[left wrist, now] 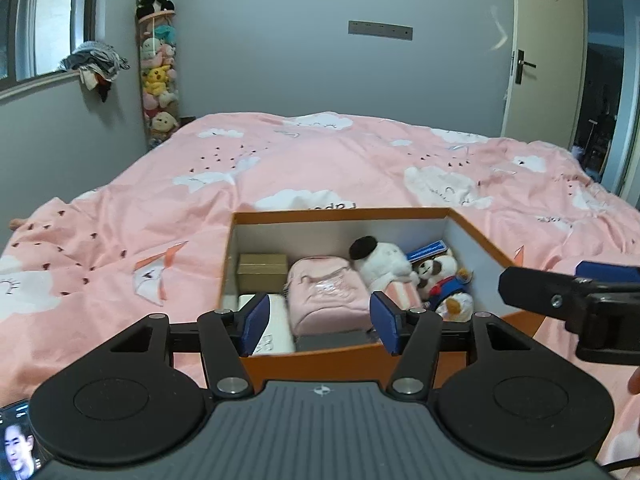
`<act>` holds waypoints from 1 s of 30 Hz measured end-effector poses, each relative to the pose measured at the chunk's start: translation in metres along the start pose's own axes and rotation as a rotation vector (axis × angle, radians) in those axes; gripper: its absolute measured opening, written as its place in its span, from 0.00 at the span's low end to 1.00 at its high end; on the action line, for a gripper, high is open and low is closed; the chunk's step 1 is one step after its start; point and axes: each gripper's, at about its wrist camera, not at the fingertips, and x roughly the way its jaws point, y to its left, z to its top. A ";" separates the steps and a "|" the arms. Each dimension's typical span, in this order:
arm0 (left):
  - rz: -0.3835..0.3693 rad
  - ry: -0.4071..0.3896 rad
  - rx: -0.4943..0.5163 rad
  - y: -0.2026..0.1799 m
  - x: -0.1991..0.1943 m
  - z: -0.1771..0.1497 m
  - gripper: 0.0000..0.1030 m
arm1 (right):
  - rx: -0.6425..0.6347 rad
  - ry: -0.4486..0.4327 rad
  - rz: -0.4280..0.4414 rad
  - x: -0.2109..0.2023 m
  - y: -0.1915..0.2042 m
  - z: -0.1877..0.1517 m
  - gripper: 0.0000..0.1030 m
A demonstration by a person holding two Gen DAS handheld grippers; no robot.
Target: Organize objects
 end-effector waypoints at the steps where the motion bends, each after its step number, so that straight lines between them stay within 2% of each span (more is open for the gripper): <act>1: 0.005 0.003 0.002 0.000 -0.002 -0.001 0.65 | -0.006 -0.001 0.001 -0.002 0.001 -0.001 0.99; 12: -0.007 0.074 -0.024 0.005 0.004 -0.012 0.67 | -0.043 0.064 -0.031 0.009 0.007 -0.022 0.99; 15: 0.013 0.084 -0.014 0.004 0.009 -0.014 0.69 | -0.050 0.077 -0.033 0.014 0.005 -0.026 0.99; 16: 0.016 0.076 -0.005 0.004 0.010 -0.015 0.72 | -0.056 0.078 -0.037 0.016 0.005 -0.027 0.99; 21: 0.041 0.053 0.038 -0.001 0.011 -0.018 0.72 | -0.085 0.086 -0.070 0.024 0.004 -0.032 0.99; 30: 0.036 0.045 0.044 -0.002 0.011 -0.017 0.72 | -0.077 0.091 -0.082 0.026 0.001 -0.031 0.99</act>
